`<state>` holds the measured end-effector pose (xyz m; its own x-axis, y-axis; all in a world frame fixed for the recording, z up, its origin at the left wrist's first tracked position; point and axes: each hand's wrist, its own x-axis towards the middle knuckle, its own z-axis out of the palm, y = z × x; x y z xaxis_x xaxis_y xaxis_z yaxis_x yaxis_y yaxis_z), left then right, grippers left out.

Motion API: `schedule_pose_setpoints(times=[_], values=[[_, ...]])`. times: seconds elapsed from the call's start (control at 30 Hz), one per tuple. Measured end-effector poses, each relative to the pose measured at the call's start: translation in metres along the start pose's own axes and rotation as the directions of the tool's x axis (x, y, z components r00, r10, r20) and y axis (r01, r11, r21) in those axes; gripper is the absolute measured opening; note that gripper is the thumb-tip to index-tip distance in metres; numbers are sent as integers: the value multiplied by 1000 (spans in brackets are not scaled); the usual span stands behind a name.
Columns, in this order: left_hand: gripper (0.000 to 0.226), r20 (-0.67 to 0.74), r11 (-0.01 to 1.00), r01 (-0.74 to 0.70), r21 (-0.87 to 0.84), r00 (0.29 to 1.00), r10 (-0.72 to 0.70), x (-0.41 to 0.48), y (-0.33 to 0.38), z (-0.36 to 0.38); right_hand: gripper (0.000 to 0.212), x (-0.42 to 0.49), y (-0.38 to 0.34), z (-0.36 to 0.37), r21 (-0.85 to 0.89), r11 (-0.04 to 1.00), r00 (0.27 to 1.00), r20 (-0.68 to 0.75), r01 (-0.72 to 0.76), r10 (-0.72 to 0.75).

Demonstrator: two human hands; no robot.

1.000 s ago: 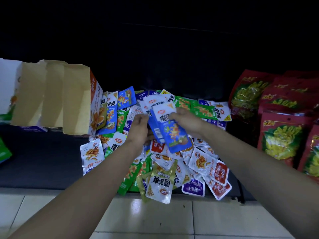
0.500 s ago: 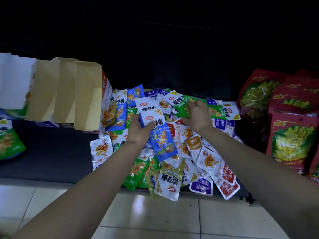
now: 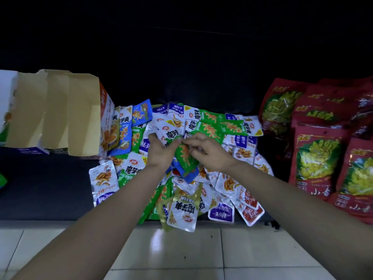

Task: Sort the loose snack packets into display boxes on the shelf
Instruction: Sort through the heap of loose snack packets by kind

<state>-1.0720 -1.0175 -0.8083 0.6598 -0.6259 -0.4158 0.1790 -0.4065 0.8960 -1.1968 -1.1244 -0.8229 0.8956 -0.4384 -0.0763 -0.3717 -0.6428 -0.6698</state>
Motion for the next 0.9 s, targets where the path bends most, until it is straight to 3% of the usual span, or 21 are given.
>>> schedule_pose_setpoints(times=[0.07,0.13,0.23,0.3,0.4,0.5,0.67,0.73,0.9], values=[[74,-60,999,4,35,998,-2,5,-4,-3,42,3,6,-8,-42,999,990,-143,-19,13],[63,-81,999,1,32,997,2,7,-9,-9,62,11,11,-13,-160,973,960,-252,-164,120],[67,-58,999,-6,33,998,8,6,-11,-19,90,25,18,-13,-336,862,925,-174,-378,338],[79,-51,1000,14,17,999,-13,8,-13,-25,80,31,22,-10,-414,817,915,-222,-402,337],[79,-57,1000,20,0,998,-20,13,-17,-30,51,34,24,-11,-507,799,930,-328,-323,168],[80,-50,999,29,-13,998,-30,13,-16,-30,32,32,27,-18,-401,877,906,-414,-265,85],[77,-63,999,44,-29,997,-45,13,-13,-26,27,8,19,-27,-299,935,848,-530,-193,6],[76,-47,999,29,-29,998,-30,10,-12,-24,23,-3,5,-25,-259,957,872,-489,-133,-11],[63,35,996,84,-28,996,-83,-10,-4,-17,31,-22,-32,0,-99,994,976,-217,-36,13]])
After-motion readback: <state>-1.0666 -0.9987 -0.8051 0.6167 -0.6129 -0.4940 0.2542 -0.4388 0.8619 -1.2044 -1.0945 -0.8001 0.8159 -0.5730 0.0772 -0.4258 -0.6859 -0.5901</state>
